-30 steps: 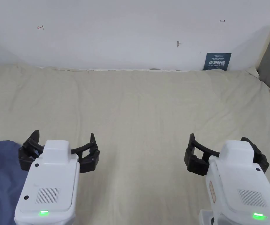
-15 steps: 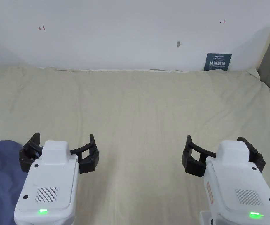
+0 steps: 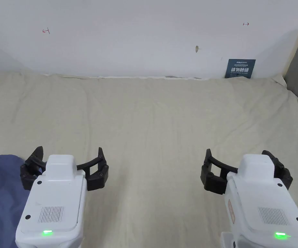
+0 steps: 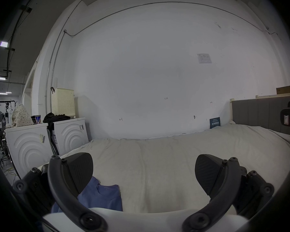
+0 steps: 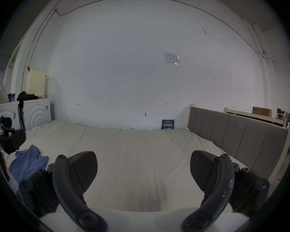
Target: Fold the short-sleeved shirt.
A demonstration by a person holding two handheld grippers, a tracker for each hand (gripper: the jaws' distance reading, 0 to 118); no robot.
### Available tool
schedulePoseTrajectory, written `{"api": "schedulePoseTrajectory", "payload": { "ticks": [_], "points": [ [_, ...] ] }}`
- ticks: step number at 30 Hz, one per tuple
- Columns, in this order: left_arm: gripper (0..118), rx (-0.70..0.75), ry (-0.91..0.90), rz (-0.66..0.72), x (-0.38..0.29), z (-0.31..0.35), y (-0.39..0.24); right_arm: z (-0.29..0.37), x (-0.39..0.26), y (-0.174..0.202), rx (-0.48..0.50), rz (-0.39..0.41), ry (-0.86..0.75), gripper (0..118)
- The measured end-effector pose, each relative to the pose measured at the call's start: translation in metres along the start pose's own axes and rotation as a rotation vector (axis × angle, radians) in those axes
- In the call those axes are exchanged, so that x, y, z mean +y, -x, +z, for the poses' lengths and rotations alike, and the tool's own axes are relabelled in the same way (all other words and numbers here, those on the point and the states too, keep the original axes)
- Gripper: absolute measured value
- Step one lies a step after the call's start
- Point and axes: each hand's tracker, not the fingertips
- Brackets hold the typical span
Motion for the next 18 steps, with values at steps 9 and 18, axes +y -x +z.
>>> {"api": "schedulePoseTrajectory", "payload": {
  "ticks": [9, 18],
  "points": [
    [0, -0.059, 0.040, 0.008, 0.0040, -0.0003, -0.0039, 0.0001, 0.0023, -0.0020, -0.007, 0.029, 0.000, 1],
    [0, -0.044, 0.030, 0.033, 0.0085, -0.0019, -0.0005, -0.0020, 0.0066, -0.0034, 0.018, 0.025, -0.001, 1]
  ]
}}
